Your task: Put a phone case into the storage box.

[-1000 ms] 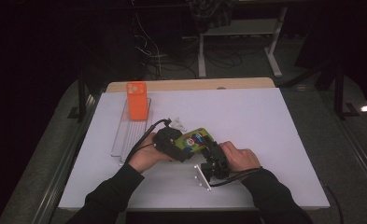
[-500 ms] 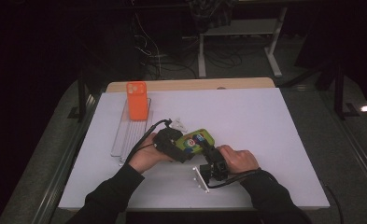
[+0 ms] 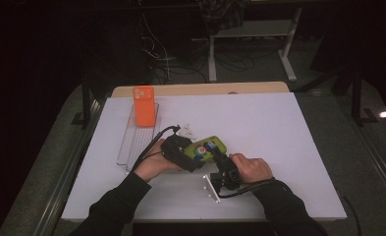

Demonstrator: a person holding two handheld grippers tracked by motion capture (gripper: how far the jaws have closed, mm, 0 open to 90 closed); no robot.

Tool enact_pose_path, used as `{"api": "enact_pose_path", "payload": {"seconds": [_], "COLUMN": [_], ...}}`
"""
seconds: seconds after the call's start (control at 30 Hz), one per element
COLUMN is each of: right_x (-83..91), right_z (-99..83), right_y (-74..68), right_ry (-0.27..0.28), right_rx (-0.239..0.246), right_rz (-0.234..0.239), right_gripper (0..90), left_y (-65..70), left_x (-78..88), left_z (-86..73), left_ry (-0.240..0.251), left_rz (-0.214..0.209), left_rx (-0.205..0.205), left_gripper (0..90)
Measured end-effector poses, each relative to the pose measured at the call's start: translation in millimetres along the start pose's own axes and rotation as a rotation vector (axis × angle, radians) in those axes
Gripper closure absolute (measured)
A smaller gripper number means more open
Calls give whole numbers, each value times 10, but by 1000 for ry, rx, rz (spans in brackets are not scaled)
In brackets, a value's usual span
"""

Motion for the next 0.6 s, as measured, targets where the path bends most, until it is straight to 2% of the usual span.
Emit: {"api": "enact_pose_path", "payload": {"seconds": [0.03,0.07,0.13,0.17,0.2,0.27,0.3,0.37,0.4,0.43,0.47,0.5,0.53,0.57,0.6], "right_x": [-1,-6,-14,-18,-22,-25,-26,-24,-22,-21,-18,-15,-11,-6,-5], "right_z": [-22,-36,-63,-73,-89,-125,-145,-189,-214,-240,-264,-286,-310,-331,-347], "right_y": [-11,-9,-6,-3,4,16,25,36,47,52,59,58,63,83,87], "right_ry": [-12,-17,-25,-28,-31,-39,-44,-55,-59,-64,-70,-75,-81,-88,-88], "right_rx": [-7,-11,-18,-23,-23,-21,-21,-36,-41,-50,-60,-62,-67,-73,-84], "right_rz": [7,4,6,6,7,12,10,14,15,19,20,27,37,31,37], "right_gripper": [757,757,758,757,757,757,758,758,757,757,757,757,757,758,758], "left_y": [-7,2,-15,-8,-22,-17,-23,-28,-31,-26,-43,-39,-49,-37,-48], "left_x": [16,21,45,58,74,103,124,150,170,172,197,198,212,210,219], "left_z": [-7,5,7,15,6,-8,-27,-48,-61,-57,-80,-86,-103,-109,-129], "left_ry": [-12,2,7,21,14,24,19,26,28,53,37,48,40,48,37], "left_rz": [-2,-3,-8,-9,-8,-14,-11,-7,-8,-2,-2,1,4,2,5], "left_rx": [-18,-6,-12,3,-13,-8,-22,-21,-19,0,-17,-4,-18,-2,-19], "left_gripper": [110,82,49,34,20,3,3,2,2,2,2,2,2,2,2]}}
Point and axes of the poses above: each handheld gripper's, and its own axes: x roughly backward along the jaws, z roughly out of its top, y roughly to its right, the point moved 8 cm from there along -x, roughly forward along the jaws, and after that the axes turned 2 degrees about z, right-handed, at the moved point
